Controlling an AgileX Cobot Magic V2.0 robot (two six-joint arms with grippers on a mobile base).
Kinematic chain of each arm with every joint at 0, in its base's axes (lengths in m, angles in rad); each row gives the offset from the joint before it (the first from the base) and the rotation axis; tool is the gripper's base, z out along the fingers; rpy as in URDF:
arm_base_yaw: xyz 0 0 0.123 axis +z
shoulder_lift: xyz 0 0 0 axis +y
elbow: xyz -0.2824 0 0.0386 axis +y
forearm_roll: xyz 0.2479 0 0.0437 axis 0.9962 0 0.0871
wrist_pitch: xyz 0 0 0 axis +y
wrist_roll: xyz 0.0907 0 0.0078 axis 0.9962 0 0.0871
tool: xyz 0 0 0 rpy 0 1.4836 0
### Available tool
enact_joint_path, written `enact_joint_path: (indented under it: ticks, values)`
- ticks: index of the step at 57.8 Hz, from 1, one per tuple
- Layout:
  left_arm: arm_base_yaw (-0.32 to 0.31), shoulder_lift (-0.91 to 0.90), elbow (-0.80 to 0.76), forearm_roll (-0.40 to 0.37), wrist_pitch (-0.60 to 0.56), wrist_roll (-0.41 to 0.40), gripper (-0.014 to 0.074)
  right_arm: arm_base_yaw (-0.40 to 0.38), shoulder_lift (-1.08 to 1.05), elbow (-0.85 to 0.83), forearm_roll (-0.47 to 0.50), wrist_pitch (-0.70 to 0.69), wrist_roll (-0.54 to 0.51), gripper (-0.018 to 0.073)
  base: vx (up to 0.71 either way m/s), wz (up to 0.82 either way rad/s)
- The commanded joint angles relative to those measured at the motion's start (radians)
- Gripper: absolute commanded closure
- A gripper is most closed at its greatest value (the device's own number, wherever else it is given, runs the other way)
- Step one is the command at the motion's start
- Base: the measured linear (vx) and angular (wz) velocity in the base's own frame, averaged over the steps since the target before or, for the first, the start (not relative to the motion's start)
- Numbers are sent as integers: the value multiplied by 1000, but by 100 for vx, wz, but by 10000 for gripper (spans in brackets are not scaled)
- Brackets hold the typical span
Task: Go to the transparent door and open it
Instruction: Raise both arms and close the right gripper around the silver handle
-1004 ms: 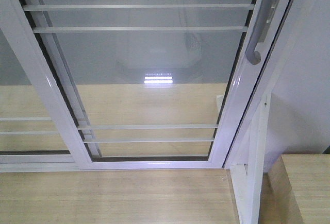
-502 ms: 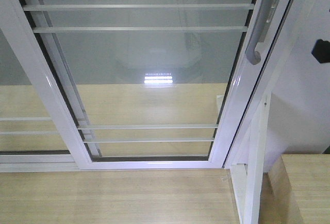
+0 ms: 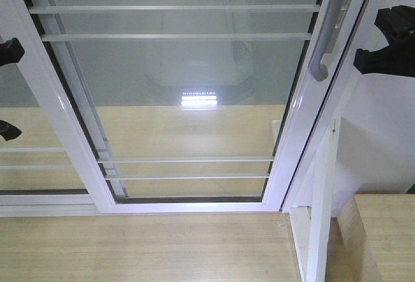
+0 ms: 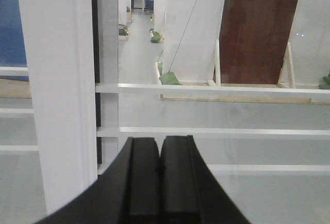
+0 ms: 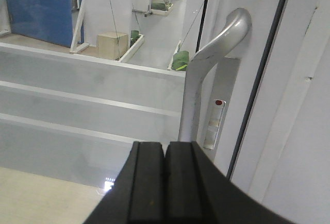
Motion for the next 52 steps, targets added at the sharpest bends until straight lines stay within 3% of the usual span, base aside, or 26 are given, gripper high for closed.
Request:
enact_joint_path:
  ticks: [1, 22, 31, 42, 52]
  values:
    - [-5, -14, -34, -7, -57, -5, 463, -1, -12, -37, -10, -92, -8, 441, 0, 0]
    - [-5, -14, -34, -8, -25, -5, 161, -1, 2, -37, 7, -140, -2, 134, 0, 0]
    - [-5, -14, -34, -8, -44, -5, 143, -1, 84, -37, 11, -220, 0, 127, 0, 0]
    - [-5, -14, -34, -8, -45, -5, 146, -2, 265, -37, 21, -466, 1, 127, 0, 0]
    - [-5, -14, -34, -8, -45, -5, 146, -4, 443, -37, 200, -691, -1, 127, 0, 0]
